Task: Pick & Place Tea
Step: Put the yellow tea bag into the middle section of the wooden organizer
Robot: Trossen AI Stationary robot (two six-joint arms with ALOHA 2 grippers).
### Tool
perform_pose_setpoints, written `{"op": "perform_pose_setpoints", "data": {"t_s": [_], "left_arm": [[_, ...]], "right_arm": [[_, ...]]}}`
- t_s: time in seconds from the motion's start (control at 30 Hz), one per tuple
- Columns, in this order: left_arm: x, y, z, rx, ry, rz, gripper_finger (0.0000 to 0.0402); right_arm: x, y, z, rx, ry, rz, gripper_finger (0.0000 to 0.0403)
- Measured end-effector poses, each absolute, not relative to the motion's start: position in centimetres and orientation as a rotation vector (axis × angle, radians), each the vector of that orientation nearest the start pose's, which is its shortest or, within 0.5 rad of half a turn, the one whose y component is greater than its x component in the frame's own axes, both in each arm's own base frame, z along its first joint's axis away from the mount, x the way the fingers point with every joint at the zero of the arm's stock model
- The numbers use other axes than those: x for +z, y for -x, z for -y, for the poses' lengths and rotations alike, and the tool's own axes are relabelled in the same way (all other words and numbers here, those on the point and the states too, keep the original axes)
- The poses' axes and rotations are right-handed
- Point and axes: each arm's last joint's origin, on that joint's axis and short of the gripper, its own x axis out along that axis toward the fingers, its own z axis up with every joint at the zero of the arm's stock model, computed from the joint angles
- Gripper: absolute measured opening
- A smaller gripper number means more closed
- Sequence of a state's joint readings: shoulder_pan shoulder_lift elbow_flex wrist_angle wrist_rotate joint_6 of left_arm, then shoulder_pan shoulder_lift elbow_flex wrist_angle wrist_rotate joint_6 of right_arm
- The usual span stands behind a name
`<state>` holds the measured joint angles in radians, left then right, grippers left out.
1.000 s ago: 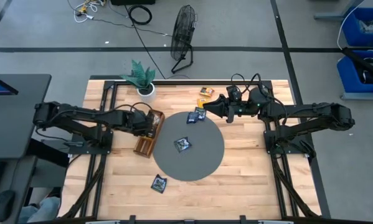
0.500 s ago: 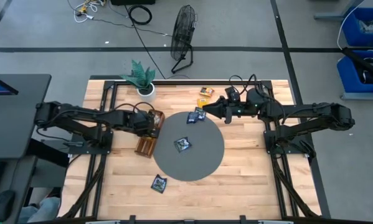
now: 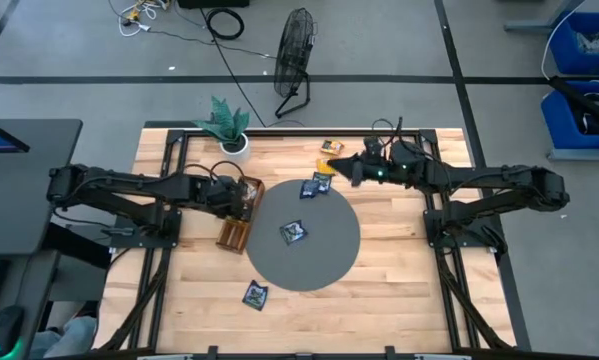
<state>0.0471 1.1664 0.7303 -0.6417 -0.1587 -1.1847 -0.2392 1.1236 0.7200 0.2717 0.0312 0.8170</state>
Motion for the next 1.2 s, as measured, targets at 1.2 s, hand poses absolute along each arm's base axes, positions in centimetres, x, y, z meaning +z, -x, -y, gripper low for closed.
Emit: {"op": "perform_pose_setpoints", "data": {"t_s": [1.2], "left_arm": [[27.4, -19.2, -1.9, 0.671, 0.947, -0.308, 0.0218]], "right_arm": [[18.8, -27.2, 25.2, -1.061, -1.326, -0.637, 0.0241]]}}
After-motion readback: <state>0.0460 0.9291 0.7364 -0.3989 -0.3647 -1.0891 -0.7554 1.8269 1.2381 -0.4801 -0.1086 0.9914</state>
